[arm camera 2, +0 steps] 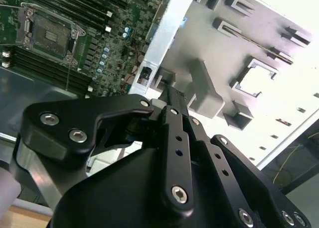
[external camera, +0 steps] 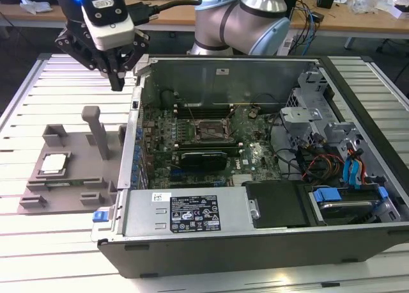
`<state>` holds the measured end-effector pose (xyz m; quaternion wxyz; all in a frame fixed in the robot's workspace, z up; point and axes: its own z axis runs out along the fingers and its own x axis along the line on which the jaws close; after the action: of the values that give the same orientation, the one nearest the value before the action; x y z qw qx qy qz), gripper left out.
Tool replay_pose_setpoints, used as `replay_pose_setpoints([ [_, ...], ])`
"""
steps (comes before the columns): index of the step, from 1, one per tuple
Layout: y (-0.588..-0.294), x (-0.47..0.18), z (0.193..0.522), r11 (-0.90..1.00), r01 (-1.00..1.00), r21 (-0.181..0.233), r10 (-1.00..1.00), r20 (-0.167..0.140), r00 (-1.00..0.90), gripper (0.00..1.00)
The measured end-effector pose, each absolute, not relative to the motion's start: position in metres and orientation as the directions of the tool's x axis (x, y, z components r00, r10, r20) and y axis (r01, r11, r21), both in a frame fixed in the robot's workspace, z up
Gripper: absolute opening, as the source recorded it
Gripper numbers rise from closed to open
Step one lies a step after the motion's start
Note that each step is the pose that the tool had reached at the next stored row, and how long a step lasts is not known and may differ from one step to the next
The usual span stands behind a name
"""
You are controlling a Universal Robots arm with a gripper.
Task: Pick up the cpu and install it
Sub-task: 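Reach for the cpu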
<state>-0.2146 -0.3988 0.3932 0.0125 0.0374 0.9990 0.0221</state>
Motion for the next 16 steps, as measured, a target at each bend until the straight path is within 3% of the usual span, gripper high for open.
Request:
replay_pose_setpoints([
  [16, -0.399, -0.251, 0.393, 0.996, 0.074, 0.045, 0.075, -0.023, -0.997, 0.11],
])
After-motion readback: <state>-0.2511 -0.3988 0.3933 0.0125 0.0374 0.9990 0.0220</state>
